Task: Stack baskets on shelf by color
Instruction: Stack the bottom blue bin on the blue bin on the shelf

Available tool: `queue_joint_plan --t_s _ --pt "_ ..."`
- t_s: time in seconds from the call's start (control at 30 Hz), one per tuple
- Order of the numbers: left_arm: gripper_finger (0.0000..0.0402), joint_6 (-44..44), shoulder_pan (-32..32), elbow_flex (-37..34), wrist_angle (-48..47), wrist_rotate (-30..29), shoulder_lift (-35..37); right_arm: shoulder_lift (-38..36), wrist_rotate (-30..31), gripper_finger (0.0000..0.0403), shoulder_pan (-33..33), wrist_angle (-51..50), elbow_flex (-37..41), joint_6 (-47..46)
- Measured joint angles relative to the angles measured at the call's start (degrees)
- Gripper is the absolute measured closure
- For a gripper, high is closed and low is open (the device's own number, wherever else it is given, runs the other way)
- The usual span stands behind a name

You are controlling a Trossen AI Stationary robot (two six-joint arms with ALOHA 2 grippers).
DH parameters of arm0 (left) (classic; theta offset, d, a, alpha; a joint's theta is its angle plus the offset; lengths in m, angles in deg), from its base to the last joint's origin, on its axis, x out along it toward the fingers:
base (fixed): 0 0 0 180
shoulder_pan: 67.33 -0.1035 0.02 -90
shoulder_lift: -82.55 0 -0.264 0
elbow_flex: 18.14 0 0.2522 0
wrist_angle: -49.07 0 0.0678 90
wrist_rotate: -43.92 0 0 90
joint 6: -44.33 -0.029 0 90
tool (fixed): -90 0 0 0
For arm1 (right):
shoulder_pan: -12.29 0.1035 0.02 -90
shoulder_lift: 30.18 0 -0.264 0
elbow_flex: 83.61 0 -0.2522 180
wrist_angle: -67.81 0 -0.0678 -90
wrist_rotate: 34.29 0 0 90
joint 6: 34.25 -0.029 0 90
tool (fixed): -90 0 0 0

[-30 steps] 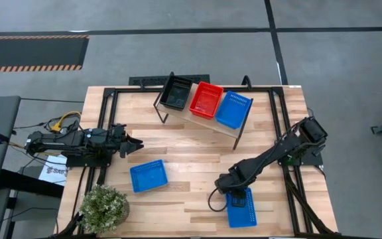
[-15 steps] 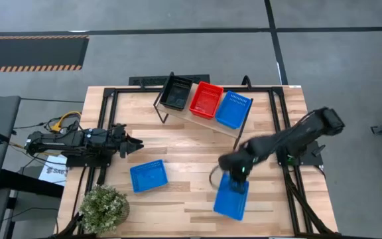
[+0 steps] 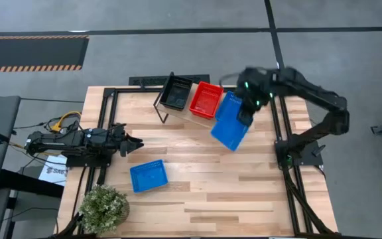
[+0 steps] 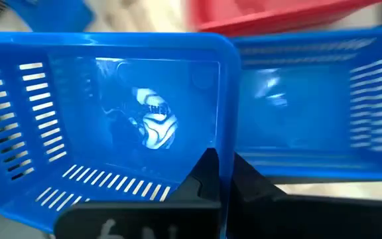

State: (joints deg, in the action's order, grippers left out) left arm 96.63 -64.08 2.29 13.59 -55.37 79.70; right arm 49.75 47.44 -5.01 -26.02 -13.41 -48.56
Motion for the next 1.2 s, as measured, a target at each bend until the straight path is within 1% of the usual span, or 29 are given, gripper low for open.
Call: queue_joint_plan --t_s 0.13,0.27,0.37,0.47,0.57,0.8,1.0,1.2 --pt "0.0177 1.32 0.0 0.0 0.02 -0.21 0.0 4.69 -0.07 0.0398 -9.3 -5.06 -7.39 12.23" --pt "0.0177 1.45 0.0 0.0 0.04 -0.36 0.0 8.86 -0.23 0.0398 -17.14 -8.81 -13.84 22.28" --pt "0.0177 1.95 0.0 -0.02 0.07 -0.64 -0.01 11.12 -0.21 0.0397 -21.99 -9.84 -15.85 26.73" --pt "0.0177 2.2 0.0 -0.02 0.14 -1.85 0.0 12.81 -0.23 0.0397 -25.02 -9.97 -16.22 29.89" --pt "0.0177 2.82 0.0 -0.02 0.17 -2.81 0.0 14.61 -0.25 0.0396 -26.41 -9.93 -16.2 32.27" --pt "0.0177 3.46 0.0 -0.02 0.17 -3.56 0.0 18.42 -0.44 0.0396 -26.61 -9.95 -16.2 36.23" --pt "0.0177 4.35 0.0 -0.02 0.17 -3.58 0.0 19.86 -0.47 0.0395 -26.28 -9.93 -16.2 35.62" --pt "0.0177 4.49 -0.02 -0.02 0.17 -3.58 -0.02 19.06 -0.56 0.0395 -26.22 -9.95 -16.2 33.85"
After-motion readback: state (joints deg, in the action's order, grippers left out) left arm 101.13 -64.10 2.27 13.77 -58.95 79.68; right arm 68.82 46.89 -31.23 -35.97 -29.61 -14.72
